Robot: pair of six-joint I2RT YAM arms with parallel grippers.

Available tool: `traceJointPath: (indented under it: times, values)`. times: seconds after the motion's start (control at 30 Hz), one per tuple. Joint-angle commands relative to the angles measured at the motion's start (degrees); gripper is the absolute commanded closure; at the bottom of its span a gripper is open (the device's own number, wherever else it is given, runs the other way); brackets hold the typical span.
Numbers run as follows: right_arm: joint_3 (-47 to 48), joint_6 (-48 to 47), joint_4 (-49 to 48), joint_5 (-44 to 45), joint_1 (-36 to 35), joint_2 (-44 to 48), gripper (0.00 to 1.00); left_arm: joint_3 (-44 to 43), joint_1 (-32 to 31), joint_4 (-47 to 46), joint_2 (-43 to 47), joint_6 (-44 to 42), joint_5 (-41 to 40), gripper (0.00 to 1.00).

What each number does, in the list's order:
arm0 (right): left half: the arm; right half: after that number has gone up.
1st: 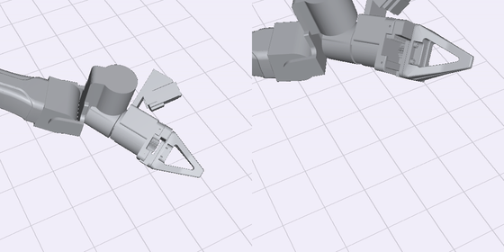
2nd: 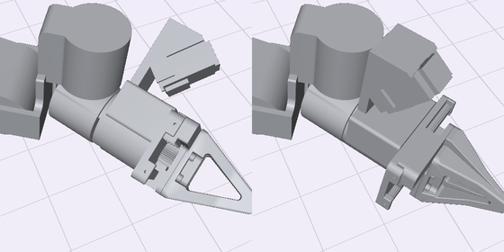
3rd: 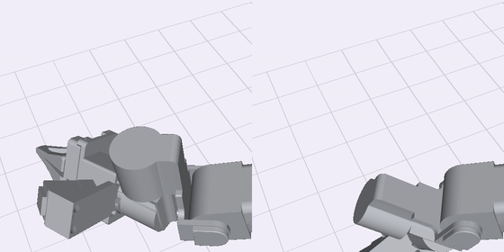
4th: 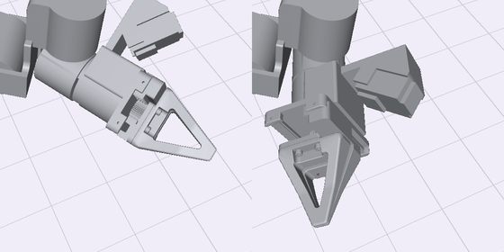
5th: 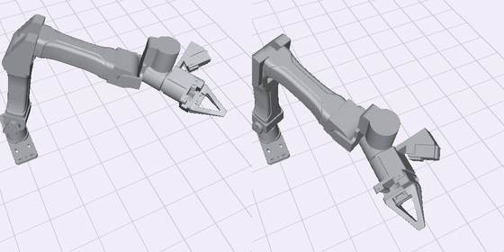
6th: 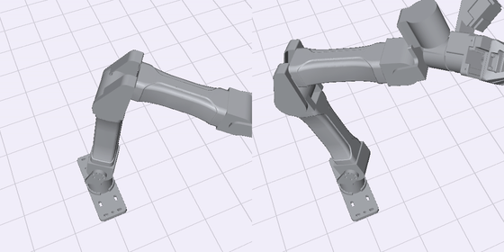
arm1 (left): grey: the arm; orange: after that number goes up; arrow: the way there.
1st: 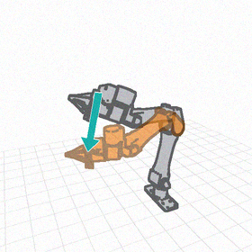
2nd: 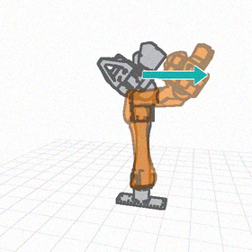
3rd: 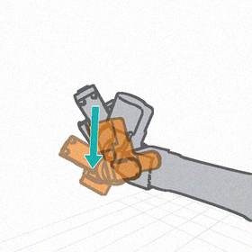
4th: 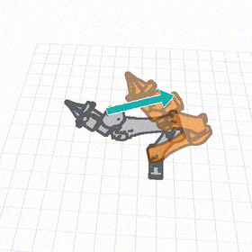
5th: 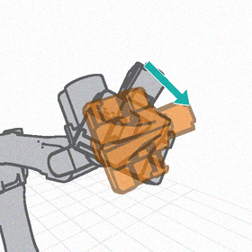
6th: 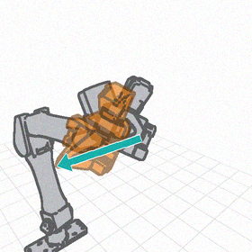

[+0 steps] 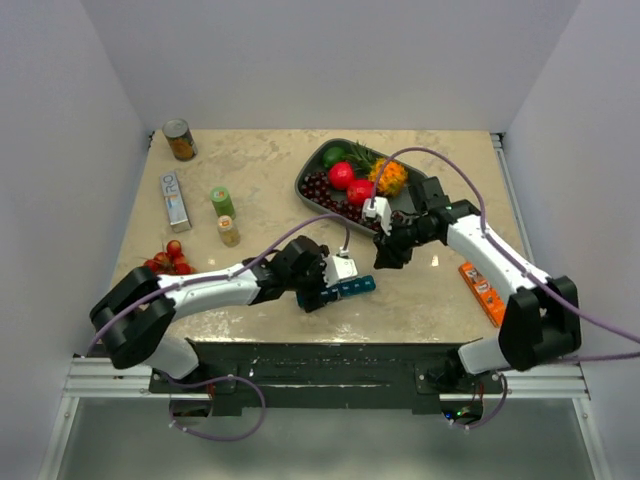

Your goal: Sort the pills into containers

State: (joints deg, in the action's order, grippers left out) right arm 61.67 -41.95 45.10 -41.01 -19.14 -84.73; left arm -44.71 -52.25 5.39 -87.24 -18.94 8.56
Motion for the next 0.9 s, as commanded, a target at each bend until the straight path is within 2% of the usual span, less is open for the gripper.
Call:
traceJointPath:
  times: [0.0,0.03,0.1,0.13,0.23,0.27,0.33,0.37,0.43,0.6,0.67,0.73,0.87]
  values:
    - [1.4,0.6,-0.5,1.8,2.3,8.9,0.59,-2.9,0.0,-1.5,9.6,4.0,-1.1,0.07]
    - [2.2,0.7,0.0,2.3,4.0,10.4,0.52,-2.8,0.3,-1.9,11.1,5.4,-1.3,0.05]
    - [4.8,1.7,0.5,3.2,5.7,13.1,0.45,-2.8,0.7,-2.1,15.9,6.6,-1.4,0.01]
    - [5.9,2.1,0.6,3.6,7.3,15.9,0.37,-2.8,1.5,-2.5,17.6,8.3,-1.4,0.01]
    - [9.4,5.2,-0.2,5.7,9.5,20.5,0.25,-3.5,4.9,-2.6,25.7,12.6,-0.6,0.01]
    - [11.0,8.1,-1.5,7.9,9.9,21.5,0.15,-4.2,6.0,-2.7,27.3,14.0,-0.3,0.01]
    - [12.5,11.4,-2.7,9.9,11.1,23.0,0.09,-5.3,10.3,-2.0,31.5,18.5,-0.3,0.01]
    - [14.2,16.0,-4.2,12.5,11.6,24.2,0.01,-7.6,11.8,-1.3,32.6,21.6,-1.0,0.01]
    - [15.9,21.9,-6.0,15.1,13.5,25.0,0.01,-10.9,15.0,3.8,34.5,27.2,-3.9,0.01]
    - [23.7,35.2,-7.8,19.4,16.9,27.5,0.01,-24.8,17.1,14.2,34.9,31.1,-7.5,0.01]
    - [25.6,40.3,-8.8,24.6,17.6,28.3,0.01,-28.1,17.1,17.0,35.4,31.9,-7.2,0.01]
    - [26.0,43.3,-9.2,29.6,18.0,29.5,0.01,-29.6,17.0,19.5,36.4,31.9,-7.5,0.01]
    - [24.5,46.5,-9.5,33.8,18.0,31.7,0.01,-31.4,17.0,23.0,38.3,31.5,-8.4,0.01]
